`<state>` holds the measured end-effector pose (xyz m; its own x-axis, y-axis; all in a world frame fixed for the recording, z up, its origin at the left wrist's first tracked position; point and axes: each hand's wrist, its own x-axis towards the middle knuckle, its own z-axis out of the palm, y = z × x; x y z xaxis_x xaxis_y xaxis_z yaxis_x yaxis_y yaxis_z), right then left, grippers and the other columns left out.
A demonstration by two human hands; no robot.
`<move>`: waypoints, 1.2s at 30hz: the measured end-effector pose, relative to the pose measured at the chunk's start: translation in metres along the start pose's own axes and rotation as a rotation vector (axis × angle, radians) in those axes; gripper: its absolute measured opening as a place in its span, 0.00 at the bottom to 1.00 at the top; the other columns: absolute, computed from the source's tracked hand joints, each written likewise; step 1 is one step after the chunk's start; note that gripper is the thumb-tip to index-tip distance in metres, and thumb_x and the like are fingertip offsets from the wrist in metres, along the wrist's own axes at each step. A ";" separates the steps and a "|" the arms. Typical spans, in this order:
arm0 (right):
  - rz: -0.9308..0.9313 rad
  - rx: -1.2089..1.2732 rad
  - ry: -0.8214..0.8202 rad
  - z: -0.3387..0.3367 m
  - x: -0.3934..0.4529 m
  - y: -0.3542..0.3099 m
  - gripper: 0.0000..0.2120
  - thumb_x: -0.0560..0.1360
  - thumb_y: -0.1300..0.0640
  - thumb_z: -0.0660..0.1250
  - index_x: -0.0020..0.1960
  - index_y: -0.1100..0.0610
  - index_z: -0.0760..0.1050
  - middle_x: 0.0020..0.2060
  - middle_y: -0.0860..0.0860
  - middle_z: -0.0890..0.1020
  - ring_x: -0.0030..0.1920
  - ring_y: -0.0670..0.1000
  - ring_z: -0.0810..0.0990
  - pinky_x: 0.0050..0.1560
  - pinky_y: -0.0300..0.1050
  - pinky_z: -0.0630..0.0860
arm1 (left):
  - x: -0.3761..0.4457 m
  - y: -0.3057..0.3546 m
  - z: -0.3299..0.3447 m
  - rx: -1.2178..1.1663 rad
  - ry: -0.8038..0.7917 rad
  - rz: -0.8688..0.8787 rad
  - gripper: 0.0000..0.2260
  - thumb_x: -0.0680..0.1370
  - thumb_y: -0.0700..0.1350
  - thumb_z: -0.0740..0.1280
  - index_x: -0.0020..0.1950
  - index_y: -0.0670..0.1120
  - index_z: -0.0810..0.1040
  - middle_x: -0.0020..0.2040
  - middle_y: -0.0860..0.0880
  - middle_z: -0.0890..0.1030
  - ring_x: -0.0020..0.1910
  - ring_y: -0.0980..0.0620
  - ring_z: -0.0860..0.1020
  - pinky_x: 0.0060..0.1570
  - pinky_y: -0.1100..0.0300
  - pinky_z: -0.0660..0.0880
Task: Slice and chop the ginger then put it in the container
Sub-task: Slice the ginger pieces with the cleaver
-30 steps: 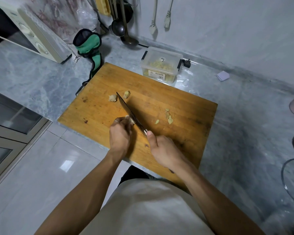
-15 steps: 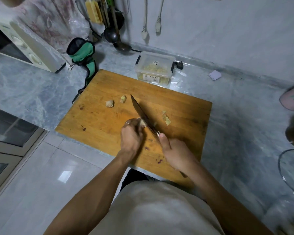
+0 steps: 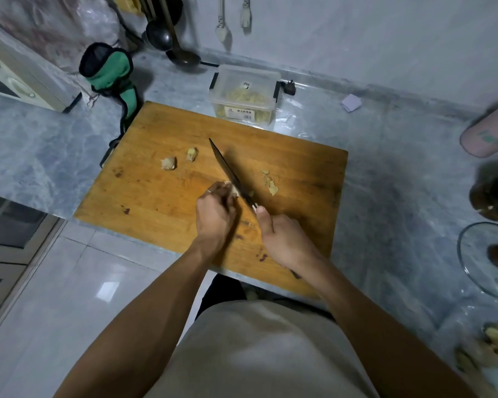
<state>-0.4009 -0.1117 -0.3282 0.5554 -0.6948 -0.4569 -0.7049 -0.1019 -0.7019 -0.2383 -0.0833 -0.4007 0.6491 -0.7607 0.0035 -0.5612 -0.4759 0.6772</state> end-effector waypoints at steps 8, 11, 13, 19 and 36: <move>0.017 -0.001 -0.007 0.009 0.010 -0.001 0.32 0.85 0.39 0.44 0.29 0.53 0.67 0.31 0.52 0.73 0.35 0.51 0.72 0.42 0.47 0.68 | 0.000 -0.001 0.001 -0.013 0.003 -0.010 0.11 0.79 0.38 0.63 0.56 0.40 0.83 0.56 0.47 0.83 0.52 0.47 0.80 0.55 0.66 0.72; 0.022 0.014 -0.006 0.010 0.008 -0.001 0.32 0.85 0.39 0.44 0.29 0.52 0.66 0.30 0.51 0.72 0.33 0.50 0.70 0.41 0.46 0.67 | -0.001 0.001 0.000 -0.022 -0.003 -0.010 0.12 0.79 0.37 0.63 0.57 0.40 0.83 0.57 0.46 0.83 0.54 0.47 0.80 0.57 0.68 0.70; 0.011 0.008 0.007 0.010 0.007 -0.002 0.32 0.85 0.40 0.45 0.28 0.53 0.66 0.27 0.50 0.72 0.29 0.47 0.70 0.38 0.45 0.67 | -0.001 0.002 -0.001 -0.034 -0.008 -0.020 0.12 0.79 0.37 0.63 0.58 0.40 0.83 0.57 0.47 0.82 0.56 0.49 0.79 0.58 0.70 0.68; 0.063 0.071 0.073 0.005 -0.001 0.005 0.34 0.85 0.39 0.44 0.28 0.53 0.69 0.19 0.47 0.71 0.18 0.41 0.71 0.29 0.41 0.67 | 0.002 -0.001 -0.003 -0.057 -0.047 -0.019 0.14 0.77 0.34 0.63 0.61 0.41 0.82 0.59 0.46 0.82 0.61 0.50 0.79 0.67 0.64 0.68; 0.083 0.080 0.115 0.009 -0.010 -0.003 0.35 0.85 0.39 0.44 0.29 0.56 0.70 0.20 0.49 0.73 0.21 0.46 0.74 0.33 0.47 0.76 | 0.005 -0.002 -0.006 -0.134 -0.049 -0.049 0.12 0.78 0.38 0.67 0.60 0.40 0.83 0.57 0.44 0.83 0.59 0.50 0.80 0.66 0.64 0.70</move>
<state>-0.4002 -0.0979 -0.3268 0.4394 -0.7759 -0.4526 -0.7062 0.0130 -0.7079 -0.2308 -0.0833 -0.3979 0.6466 -0.7601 -0.0653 -0.4540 -0.4521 0.7678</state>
